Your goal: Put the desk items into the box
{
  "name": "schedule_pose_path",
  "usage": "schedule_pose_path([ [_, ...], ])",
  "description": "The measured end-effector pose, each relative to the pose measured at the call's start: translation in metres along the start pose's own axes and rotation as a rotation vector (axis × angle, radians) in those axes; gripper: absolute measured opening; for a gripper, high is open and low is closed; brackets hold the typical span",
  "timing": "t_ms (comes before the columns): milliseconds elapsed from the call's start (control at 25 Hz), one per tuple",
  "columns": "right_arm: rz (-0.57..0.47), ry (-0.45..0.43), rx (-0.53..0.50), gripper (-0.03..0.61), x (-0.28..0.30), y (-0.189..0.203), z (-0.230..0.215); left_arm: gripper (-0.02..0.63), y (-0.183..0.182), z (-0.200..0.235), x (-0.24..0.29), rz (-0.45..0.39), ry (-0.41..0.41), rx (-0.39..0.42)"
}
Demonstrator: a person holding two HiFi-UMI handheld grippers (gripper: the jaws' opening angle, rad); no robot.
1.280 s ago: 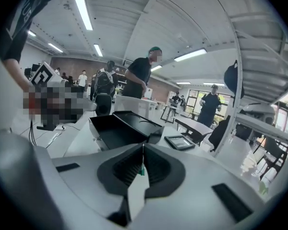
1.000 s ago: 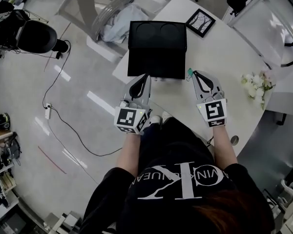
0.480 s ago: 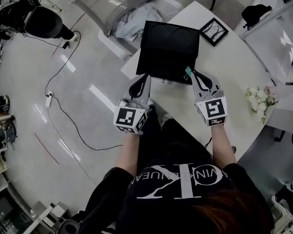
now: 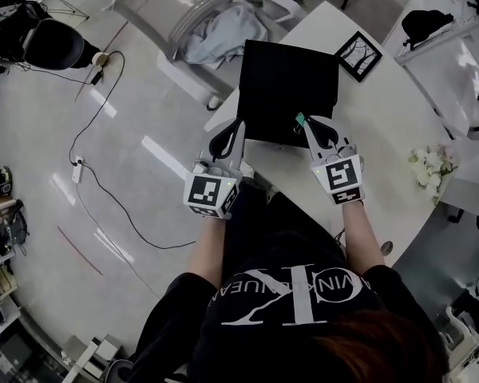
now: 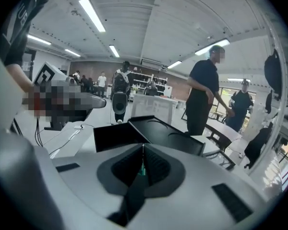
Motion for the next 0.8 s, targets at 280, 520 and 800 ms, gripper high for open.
schedule_pose_path([
  [280,0.129,-0.004,-0.03,0.017,0.033,0.006,0.008,0.009,0.004,0.029,0.011,0.022,0.036,-0.02],
  [520,0.216,0.004,-0.079,0.017,0.051,0.011,0.01,0.011,0.008,0.045,0.02,0.04,0.059,-0.034],
  [800,0.261,0.007,-0.119,0.018,0.063,0.013,0.013,0.009,0.009,0.052,0.027,0.049,0.078,-0.04],
])
Point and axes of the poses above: the fingertips, and each gripper's own axes: x forward along the fingers, z to its left, y out of its underside, the point moved 6 cm from there along -x, backward along the fingers, and after that the axes turned 4 degrees about -z, right-handed, at the moved point
